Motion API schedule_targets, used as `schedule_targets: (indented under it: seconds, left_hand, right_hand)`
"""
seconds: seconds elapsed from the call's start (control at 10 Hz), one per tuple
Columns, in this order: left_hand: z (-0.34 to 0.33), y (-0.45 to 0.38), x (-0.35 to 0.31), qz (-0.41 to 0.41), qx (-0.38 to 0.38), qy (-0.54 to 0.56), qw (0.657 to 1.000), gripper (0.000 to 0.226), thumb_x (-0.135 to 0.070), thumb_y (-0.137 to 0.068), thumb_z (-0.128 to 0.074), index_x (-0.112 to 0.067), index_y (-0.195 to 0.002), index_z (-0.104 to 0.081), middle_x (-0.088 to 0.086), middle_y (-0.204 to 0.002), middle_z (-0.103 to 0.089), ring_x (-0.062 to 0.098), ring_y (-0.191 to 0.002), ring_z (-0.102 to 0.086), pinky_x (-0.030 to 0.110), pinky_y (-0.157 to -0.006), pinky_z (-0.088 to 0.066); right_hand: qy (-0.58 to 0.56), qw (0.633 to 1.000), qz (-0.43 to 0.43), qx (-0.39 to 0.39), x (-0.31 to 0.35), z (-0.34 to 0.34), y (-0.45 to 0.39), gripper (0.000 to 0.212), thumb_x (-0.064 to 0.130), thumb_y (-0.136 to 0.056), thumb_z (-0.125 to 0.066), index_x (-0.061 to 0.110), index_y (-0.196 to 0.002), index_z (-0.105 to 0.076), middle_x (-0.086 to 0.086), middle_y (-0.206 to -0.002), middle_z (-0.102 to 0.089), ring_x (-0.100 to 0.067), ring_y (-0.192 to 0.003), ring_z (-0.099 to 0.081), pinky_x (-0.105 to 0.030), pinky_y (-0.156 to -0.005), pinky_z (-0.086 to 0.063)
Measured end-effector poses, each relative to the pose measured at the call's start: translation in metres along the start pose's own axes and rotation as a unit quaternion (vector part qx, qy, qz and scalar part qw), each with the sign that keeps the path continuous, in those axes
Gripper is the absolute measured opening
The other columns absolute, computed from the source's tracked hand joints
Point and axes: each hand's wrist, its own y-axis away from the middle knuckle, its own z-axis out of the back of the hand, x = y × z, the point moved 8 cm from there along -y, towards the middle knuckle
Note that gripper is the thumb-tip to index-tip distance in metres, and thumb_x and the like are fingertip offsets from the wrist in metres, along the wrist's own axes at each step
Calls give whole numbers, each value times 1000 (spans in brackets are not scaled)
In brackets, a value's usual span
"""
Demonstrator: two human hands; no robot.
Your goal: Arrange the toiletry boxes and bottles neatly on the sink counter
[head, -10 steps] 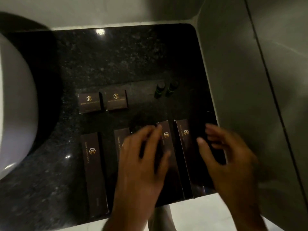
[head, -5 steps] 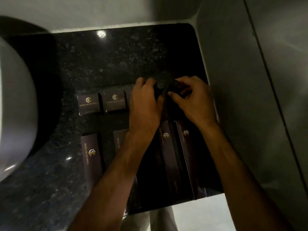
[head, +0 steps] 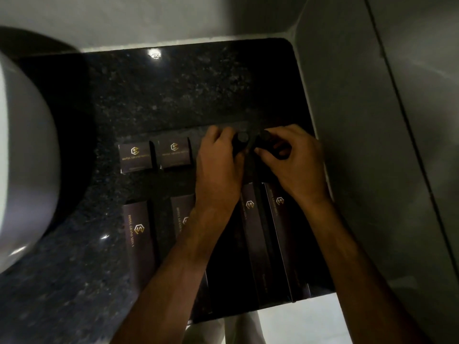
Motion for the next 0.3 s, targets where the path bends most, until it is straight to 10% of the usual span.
schedule_targets:
  seconds: [0.3]
  left_hand:
    - [-2,0,3,23,24,31,999,44,-16,-83,-74,-16,-124,-58,5,-127,-51,17,-109,-58,31,-95,-52]
  right_hand:
    - [26,1000,0,9,5,5,6,50,18,-74,-83,18,-122,-68,3,-113,-62,-4,-91,-61,-6,-74,-48]
